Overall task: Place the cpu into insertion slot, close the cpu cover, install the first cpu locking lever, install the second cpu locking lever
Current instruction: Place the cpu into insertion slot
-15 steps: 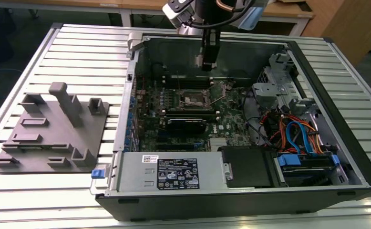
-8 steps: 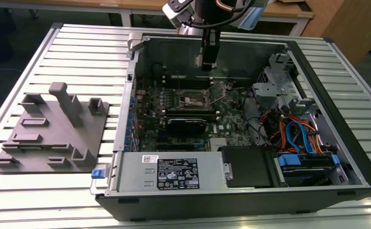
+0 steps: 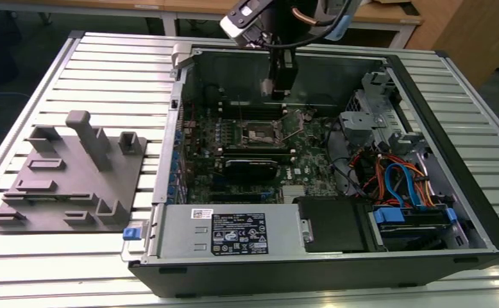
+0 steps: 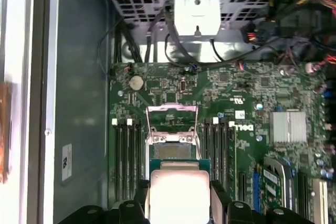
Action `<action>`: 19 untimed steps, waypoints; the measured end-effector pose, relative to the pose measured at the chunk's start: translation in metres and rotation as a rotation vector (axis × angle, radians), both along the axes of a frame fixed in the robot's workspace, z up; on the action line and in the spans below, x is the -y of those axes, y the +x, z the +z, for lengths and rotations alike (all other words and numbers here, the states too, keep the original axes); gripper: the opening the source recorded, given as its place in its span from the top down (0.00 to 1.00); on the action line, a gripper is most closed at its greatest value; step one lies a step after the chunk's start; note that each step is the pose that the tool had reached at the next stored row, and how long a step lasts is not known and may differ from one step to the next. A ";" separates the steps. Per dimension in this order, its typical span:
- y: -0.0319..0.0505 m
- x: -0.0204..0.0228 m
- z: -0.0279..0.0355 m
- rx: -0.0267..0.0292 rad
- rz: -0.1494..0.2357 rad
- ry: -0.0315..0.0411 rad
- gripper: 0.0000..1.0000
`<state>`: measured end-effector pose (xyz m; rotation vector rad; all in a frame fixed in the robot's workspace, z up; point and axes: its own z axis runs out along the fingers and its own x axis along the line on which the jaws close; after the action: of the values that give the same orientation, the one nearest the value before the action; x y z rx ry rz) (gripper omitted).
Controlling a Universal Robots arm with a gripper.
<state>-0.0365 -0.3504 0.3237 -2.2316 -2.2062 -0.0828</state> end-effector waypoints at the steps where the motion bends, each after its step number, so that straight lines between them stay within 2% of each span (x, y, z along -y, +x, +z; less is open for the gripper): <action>1: 0.0000 0.0000 -0.0018 0.0000 0.012 0.0001 0.46; 4: 0.0000 0.0000 -0.0074 0.0000 0.028 0.0001 0.46; 13: 0.0000 0.0000 -0.0231 0.0000 0.033 0.0002 0.46; 19: 0.0000 0.0000 -0.0235 -0.0001 0.033 0.0000 0.46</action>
<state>-0.0365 -0.3504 0.3002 -2.1937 -2.2426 -0.0827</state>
